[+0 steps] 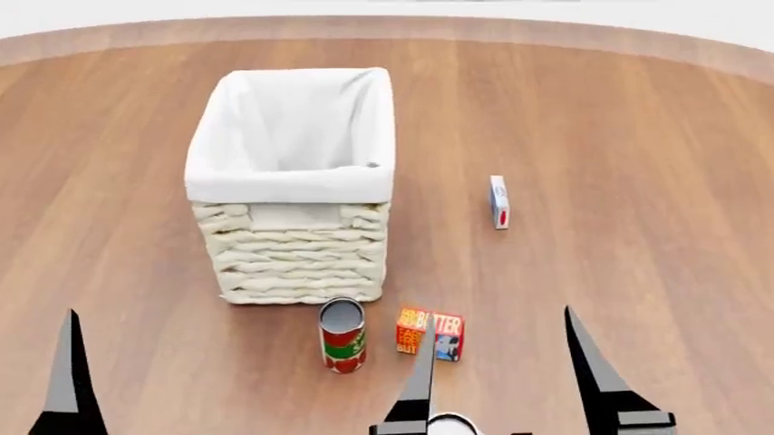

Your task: Pick up the alphabet soup and put it in the basket.

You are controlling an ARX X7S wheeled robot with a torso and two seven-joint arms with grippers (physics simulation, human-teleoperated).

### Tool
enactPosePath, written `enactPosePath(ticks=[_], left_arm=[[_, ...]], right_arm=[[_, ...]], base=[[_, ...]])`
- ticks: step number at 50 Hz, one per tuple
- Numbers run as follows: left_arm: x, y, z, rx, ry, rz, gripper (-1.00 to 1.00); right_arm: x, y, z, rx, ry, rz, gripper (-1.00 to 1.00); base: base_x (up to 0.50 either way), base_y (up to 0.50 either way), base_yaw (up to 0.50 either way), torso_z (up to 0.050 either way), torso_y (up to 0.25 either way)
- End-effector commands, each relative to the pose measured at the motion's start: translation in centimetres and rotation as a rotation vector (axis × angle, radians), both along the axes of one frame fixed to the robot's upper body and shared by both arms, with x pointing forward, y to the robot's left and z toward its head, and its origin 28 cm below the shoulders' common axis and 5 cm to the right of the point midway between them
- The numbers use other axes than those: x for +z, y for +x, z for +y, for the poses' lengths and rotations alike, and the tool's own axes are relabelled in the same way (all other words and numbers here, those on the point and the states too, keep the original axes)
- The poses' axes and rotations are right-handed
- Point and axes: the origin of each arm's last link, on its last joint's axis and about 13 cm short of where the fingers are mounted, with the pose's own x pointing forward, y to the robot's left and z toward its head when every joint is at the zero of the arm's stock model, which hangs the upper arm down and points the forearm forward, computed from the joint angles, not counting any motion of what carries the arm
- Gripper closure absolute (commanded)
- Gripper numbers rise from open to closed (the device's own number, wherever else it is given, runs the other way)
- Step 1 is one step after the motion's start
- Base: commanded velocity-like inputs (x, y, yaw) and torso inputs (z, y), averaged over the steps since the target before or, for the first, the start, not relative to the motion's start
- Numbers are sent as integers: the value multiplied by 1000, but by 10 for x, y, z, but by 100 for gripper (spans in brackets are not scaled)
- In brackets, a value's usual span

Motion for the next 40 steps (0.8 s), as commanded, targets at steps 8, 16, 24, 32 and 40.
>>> enactPosePath(ticks=[8,16,24,32,40], left_arm=[[6,-5,-1,-8,0,-19,-100],[6,-5,0,-6,-2,-17,-100],[6,-5,-1,-10,-2,-13,-100],[4,-4,-2,-14,-2,-4,-100],[6,-5,-2,-16,2,-6,-100]], right_arm=[[2,-1,0,5,13,-6,-100],[2,-1,0,7,15,-4,-100],[1,-2,0,15,33,-7,-100],[0,-2,0,19,33,8,-100],[0,-3,0,18,30,9,-100]], base=[[500,0,0,0,0],[500,0,0,0,0],[500,0,0,0,0],[72,164,0,0,2],[0,500,0,0,0]])
